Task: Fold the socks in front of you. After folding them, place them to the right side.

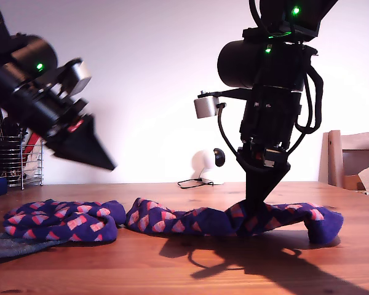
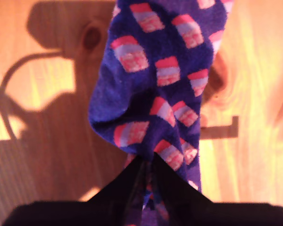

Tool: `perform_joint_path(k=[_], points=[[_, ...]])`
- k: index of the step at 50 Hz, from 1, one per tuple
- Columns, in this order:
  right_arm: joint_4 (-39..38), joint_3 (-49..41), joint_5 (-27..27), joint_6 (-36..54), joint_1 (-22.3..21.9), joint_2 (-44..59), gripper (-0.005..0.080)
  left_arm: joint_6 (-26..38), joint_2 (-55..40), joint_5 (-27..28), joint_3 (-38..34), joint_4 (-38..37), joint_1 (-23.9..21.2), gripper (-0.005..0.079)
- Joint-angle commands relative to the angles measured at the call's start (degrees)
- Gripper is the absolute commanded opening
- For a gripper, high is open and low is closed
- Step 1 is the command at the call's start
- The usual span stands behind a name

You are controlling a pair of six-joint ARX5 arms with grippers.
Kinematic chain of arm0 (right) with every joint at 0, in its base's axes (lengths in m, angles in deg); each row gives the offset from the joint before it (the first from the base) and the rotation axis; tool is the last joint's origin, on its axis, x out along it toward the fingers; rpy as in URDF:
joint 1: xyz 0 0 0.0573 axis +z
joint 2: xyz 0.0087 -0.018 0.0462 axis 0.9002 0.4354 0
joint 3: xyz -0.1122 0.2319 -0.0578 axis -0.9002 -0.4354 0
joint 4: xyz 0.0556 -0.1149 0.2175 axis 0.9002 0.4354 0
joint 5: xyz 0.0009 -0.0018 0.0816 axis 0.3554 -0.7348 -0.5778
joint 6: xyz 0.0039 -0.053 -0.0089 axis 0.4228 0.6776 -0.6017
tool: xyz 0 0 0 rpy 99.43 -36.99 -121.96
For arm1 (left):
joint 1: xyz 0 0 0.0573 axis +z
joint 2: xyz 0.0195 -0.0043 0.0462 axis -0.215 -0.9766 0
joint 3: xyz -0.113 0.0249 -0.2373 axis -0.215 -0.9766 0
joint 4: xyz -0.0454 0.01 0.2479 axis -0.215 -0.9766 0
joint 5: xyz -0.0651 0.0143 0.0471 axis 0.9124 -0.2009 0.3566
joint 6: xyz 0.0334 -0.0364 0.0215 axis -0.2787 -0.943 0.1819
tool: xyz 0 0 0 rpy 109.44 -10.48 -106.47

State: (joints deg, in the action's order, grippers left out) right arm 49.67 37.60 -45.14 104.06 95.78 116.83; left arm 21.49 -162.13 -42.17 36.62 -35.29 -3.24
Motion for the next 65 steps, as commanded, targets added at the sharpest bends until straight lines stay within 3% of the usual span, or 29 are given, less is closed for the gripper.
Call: perform_joint_path(k=[1, 10, 22, 30, 45, 50, 58, 65], points=[[0.5, 0.3, -0.5, -0.4, 0.4, 1.2, -0.0013, -0.7, -2.7, 0.5, 0.3, 1.7, -1.1, -0.0021], [0.9, 0.3, -0.7, -1.1, 0.6, 1.2, -0.0013, -3.3, -5.6, 1.1, 0.3, 6.8, -4.3, -0.0021], [0.7, 0.3, -1.9, -2.0, 1.1, 1.2, -0.0013, -3.4, -9.9, 1.5, 0.3, 8.2, -8.2, -0.0021], [0.7, 0.3, -1.9, -2.8, 1.8, 1.2, -0.0013, -3.4, -11.4, -1.8, 0.3, 11.0, -9.4, -0.0021], [3.0, 0.3, -1.2, -3.5, 2.2, 0.9, -0.001, -3.4, -16.8, -1.9, 0.3, 11.5, -10.4, -0.0021], [3.5, 0.3, -1.2, -3.7, 2.2, 0.5, 0.0052, -3.4, -17.7, -3.0, 0.3, 11.8, -10.6, -0.0021], [3.7, 0.4, -1.2, -5.5, 2.2, -0.2, 0.026, -3.1, -17.8, -5.3, 0.3, 12.0, -10.6, -0.0021], [4.9, 1.4, -0.3, -6.5, 2.2, -1.6, 0.0288, -3.1, -18.6, -6.5, 0.3, 12.9, -10.3, -0.0021]])
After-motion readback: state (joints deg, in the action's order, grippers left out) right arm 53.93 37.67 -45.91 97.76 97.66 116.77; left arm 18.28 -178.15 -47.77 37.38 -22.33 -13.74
